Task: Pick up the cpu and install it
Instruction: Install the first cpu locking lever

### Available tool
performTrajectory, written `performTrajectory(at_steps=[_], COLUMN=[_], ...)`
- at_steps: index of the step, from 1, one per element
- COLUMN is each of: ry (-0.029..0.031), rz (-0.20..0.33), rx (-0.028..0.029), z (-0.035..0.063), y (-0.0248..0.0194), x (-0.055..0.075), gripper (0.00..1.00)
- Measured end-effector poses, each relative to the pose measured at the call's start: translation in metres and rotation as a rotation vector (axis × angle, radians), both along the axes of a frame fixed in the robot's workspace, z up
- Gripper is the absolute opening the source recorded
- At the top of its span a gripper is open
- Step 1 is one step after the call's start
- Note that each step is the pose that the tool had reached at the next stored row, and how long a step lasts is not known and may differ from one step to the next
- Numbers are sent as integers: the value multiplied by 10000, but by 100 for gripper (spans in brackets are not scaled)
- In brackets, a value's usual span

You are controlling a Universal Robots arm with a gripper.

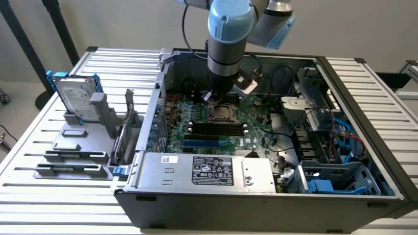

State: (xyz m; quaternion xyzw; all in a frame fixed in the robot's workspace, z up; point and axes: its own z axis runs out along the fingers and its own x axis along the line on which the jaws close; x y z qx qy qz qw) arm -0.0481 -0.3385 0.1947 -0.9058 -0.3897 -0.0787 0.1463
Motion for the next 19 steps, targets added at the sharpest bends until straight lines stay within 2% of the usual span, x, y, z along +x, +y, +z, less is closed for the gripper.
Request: performTrajectory(at_steps=[5,10,19], ry=[0,2,14], rz=[-35,-57,-62], rx=[1,2,4], z=[0,2,79], y=[22,26,20], x=[2,1,-55], gripper=[11,11,11])
